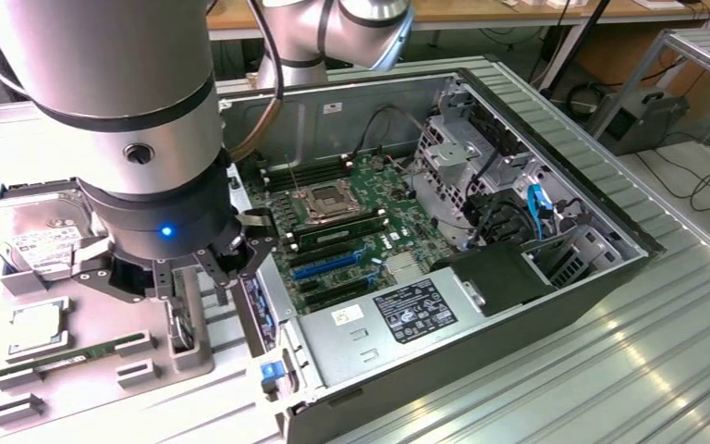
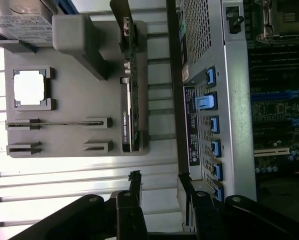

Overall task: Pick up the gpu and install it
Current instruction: 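Pick up the gpu and move the gpu toward the slot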

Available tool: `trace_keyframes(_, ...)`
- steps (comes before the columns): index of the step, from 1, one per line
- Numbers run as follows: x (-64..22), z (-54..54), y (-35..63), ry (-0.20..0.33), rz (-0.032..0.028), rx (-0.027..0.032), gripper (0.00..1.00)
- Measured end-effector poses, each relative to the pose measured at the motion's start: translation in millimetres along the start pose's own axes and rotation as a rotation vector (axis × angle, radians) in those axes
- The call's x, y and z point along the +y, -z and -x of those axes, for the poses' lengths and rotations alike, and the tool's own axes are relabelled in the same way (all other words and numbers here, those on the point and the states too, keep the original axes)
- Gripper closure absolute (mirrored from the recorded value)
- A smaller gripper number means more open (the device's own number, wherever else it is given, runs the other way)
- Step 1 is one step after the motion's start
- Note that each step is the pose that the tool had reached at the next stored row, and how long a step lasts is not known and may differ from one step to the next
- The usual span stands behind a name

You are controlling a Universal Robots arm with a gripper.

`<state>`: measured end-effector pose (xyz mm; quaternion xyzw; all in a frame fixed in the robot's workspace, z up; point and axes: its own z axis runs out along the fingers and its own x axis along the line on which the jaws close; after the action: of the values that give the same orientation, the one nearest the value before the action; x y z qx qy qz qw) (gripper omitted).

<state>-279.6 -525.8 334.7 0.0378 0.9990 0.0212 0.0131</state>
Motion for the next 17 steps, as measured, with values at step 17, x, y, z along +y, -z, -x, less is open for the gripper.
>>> trace_keyframes(17,33.9,-2.6,-2.9,0.0,0.0,0.0,0.58)
